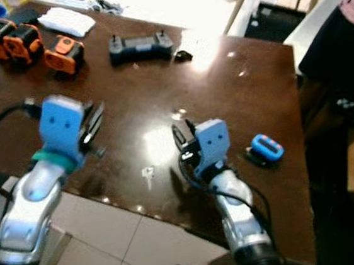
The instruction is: Hang keys on a hook
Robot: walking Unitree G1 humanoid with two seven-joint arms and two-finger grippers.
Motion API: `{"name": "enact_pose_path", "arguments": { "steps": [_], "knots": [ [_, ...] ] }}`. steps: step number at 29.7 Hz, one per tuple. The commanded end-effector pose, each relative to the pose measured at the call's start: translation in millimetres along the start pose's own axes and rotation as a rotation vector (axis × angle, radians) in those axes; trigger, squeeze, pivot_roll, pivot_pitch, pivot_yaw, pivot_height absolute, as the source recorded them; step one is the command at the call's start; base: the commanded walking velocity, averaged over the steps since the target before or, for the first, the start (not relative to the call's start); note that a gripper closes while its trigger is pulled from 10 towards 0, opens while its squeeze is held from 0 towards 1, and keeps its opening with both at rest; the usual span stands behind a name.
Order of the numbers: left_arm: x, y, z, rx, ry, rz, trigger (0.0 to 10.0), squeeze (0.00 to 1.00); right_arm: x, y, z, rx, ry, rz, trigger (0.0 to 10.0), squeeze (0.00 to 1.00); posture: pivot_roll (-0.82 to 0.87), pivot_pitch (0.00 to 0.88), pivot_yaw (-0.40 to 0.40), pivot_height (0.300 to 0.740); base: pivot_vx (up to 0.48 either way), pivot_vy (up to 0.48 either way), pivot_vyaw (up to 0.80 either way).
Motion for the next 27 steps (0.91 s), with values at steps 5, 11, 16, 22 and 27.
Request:
{"name": "enact_pose_path", "arguments": {
  "steps": [5,11,16,22,27],
  "knots": [
    [-18.4,-16.4,-15.8,-0.033,0.119,-0.169,10.0,0.0,-19.3,1.8,-23.6,-0.05,0.094,0.047,10.0,0.0,-0.01,0.132,-0.014,0.74,0.0,0.0,0.0],
    [-21.8,-27.7,-19.9,-0.312,0.072,-0.104,10.0,0.0,-47.8,3.2,-56.9,-0.032,0.237,0.102,10.0,0.0,0.0,0.136,-0.018,0.74,0.0,0.0,0.0],
    [-21.3,-38.6,-16.6,-0.296,0.074,-0.122,10.0,0.0,-55.3,-3.0,-59.1,-0.011,0.249,0.072,10.0,0.0,-0.01,0.136,-0.017,0.74,0.0,0.0,0.0],
    [-13.3,-36.3,-18.1,-0.226,0.114,-0.101,10.0,0.0,-66.2,-12.6,-59.2,0.027,0.253,0.034,10.0,0.0,-0.02,0.14,-0.004,0.74,0.0,0.0,0.0],
    [1.9,-28.0,-3.4,-0.252,0.082,-0.059,10.0,0.0,-44.3,-18.9,-39.2,0.067,0.167,0.026,10.0,0.0,-0.03,0.141,0.007,0.74,0.0,0.0,0.0]
  ]
}}
Point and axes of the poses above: a point about 5 cm out from each wrist's last joint towards the gripper, its own x axis pointing out of the wrist towards the gripper, its own z axis along the axis of the wrist's last joint, y = z × x, the point moved 3 cm from there along x, pointing out of the wrist towards the gripper, and after that the axes turned 7 degrees about x, right-handed, at the moved point
